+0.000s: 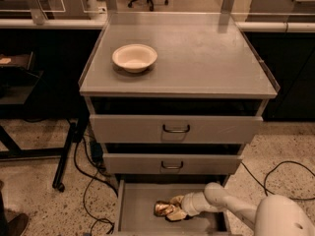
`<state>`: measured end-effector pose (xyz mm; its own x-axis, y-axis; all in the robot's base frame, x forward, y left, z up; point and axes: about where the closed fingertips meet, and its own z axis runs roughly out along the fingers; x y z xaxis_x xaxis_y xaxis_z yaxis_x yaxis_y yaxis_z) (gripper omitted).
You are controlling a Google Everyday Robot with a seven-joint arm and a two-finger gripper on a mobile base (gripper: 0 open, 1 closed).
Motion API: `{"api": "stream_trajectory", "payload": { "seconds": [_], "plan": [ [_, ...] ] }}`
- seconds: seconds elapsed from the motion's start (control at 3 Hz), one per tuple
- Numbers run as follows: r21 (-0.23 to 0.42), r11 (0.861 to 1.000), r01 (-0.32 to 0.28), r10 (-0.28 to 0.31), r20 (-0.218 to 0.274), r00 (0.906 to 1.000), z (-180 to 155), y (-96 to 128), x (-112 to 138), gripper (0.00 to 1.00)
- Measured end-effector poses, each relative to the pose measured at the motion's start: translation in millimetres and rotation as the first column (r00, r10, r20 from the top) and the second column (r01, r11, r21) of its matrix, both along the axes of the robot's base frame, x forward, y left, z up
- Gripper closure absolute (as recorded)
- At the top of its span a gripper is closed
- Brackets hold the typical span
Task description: Pick orange can from bottom drawer and place on counter
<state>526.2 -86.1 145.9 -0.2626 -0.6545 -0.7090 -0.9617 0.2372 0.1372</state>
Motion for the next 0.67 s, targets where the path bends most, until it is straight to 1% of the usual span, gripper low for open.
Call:
{"api": "stream_trajectory", "payload": {
  "seconds": [0.33,0.67],
  "plan": [
    [-0.021,0.998,0.066,-0.064,0.070,0.9955,59,-23,-2,1.00],
    [-0.093,0.989,0.116,-0.104,0.126,0.9865,128,-43,-16,1.00]
  ]
}}
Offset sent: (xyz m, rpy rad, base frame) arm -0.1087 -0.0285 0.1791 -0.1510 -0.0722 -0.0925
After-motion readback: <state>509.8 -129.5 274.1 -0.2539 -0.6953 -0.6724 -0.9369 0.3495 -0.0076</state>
